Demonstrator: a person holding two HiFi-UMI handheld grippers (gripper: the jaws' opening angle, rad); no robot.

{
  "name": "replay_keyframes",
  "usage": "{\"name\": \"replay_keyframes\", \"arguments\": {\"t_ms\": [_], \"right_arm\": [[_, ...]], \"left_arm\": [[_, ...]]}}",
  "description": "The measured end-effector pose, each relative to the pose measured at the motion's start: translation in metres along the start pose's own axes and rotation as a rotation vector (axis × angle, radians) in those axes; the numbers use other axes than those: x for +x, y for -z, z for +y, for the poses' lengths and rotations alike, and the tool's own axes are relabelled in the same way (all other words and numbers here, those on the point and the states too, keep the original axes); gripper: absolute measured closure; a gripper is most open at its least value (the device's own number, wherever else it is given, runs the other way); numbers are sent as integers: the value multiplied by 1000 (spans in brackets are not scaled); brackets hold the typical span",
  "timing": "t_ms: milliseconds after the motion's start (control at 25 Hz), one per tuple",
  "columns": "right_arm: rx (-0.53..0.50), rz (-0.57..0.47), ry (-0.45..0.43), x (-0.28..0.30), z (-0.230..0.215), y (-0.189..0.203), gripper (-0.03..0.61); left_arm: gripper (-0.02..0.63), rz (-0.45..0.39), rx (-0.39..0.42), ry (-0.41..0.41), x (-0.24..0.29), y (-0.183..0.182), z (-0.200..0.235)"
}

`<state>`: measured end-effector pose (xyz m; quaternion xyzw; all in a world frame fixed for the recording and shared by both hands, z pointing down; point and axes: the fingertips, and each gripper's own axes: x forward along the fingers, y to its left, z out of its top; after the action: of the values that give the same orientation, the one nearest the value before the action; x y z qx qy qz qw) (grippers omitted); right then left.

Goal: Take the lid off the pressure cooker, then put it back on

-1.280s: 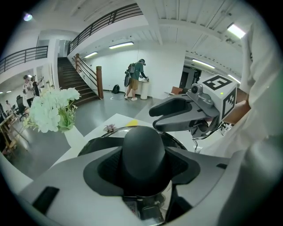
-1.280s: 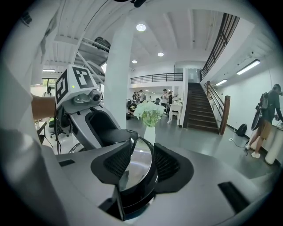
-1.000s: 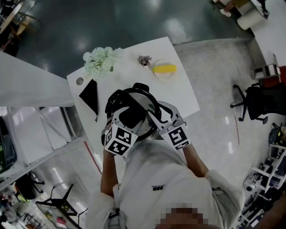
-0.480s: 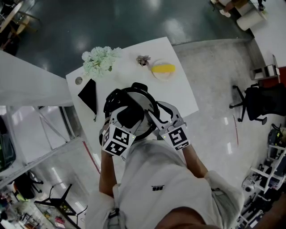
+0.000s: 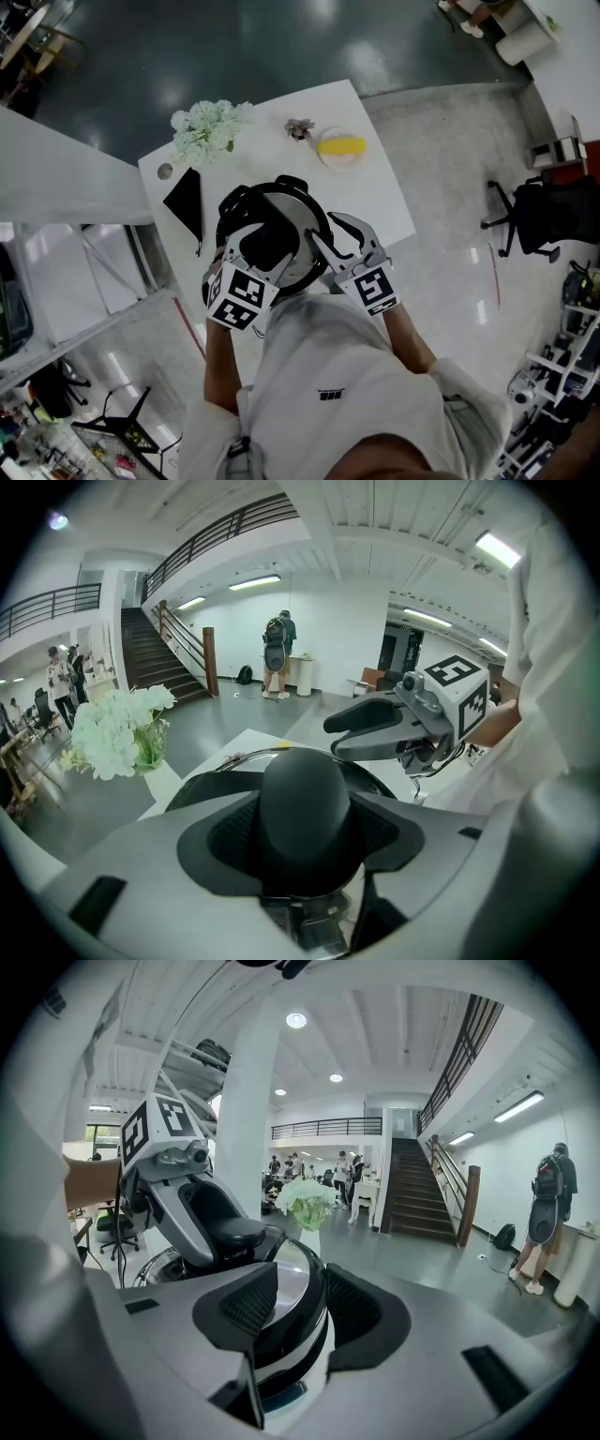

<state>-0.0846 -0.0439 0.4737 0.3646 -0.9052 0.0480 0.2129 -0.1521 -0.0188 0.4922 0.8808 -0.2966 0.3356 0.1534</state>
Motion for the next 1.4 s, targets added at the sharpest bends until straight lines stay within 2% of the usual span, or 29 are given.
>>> {"name": "replay_keyframes", "arguments": {"t_ms": [280, 640, 800, 1040, 1240, 1400], "right_arm": [[13, 9, 8, -2, 3, -5, 415], [-2, -19, 24, -11, 0, -11, 416], [-48, -65, 21, -14, -9, -12, 414], [1, -48, 14, -27, -23, -14, 415], [-25, -84, -7, -34, -40, -14, 415], [-2, -75, -12, -47, -54, -13, 416]], "left_arm": [[325, -31, -10, 19, -6, -5, -5], [325, -54, -1, 1, -14, -16, -4], [325, -54, 2, -8, -11, -24, -4], [325, -60, -1, -33, -4, -39, -8], [325, -61, -8, -62, 5, -54, -10], [325, -56, -12, -80, 12, -67, -16]]}}
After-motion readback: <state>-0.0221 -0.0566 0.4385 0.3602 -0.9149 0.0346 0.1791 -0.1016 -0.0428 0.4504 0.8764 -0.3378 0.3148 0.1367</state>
